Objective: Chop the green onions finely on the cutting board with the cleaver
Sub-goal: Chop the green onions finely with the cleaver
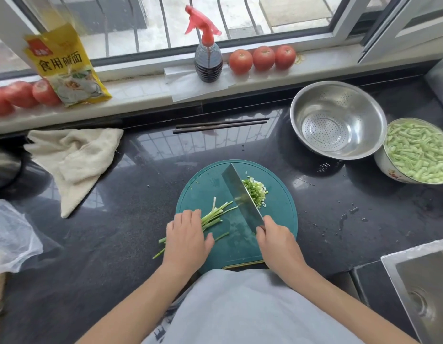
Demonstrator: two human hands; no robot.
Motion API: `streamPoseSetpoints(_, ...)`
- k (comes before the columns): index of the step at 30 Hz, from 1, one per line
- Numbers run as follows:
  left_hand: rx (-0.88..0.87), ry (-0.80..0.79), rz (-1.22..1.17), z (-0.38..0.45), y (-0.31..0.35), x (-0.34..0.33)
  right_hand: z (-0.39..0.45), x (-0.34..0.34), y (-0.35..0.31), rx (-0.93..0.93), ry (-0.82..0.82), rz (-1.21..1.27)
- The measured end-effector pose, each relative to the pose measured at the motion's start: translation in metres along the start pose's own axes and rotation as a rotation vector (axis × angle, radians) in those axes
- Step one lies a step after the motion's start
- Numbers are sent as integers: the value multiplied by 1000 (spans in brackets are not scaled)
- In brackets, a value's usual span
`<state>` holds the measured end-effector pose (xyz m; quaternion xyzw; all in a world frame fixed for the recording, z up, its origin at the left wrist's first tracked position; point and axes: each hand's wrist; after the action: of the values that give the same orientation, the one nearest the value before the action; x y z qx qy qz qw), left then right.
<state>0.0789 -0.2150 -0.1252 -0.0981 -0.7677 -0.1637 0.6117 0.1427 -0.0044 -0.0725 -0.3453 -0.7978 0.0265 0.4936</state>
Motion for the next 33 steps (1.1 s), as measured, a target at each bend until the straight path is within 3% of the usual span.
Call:
streamPoseSetpoints(10, -220, -104, 19, 6, 6, -9, -1, -1, 11, -14, 45, -1)
streamPoseSetpoints(17, -219, -15, 60, 6, 6, -18, -4, -12, 7, 55, 75, -42)
streamPoseSetpoints(24, -157, -115, -3, 9, 16, -14, -8, -19, 7, 77, 40, -48)
streamPoseSetpoints(33, -242, -77, 78, 9, 15, -17, -9, -26, 1, 134, -5, -37)
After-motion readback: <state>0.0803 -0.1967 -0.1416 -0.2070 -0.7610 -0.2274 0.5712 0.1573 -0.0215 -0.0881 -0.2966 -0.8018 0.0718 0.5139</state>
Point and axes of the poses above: each hand's wrist, its own z-axis towards the middle knuckle, its own x-axis out of the back of the hand, y = z × x, and after that the axes turned 2 degrees about -y, right-handed
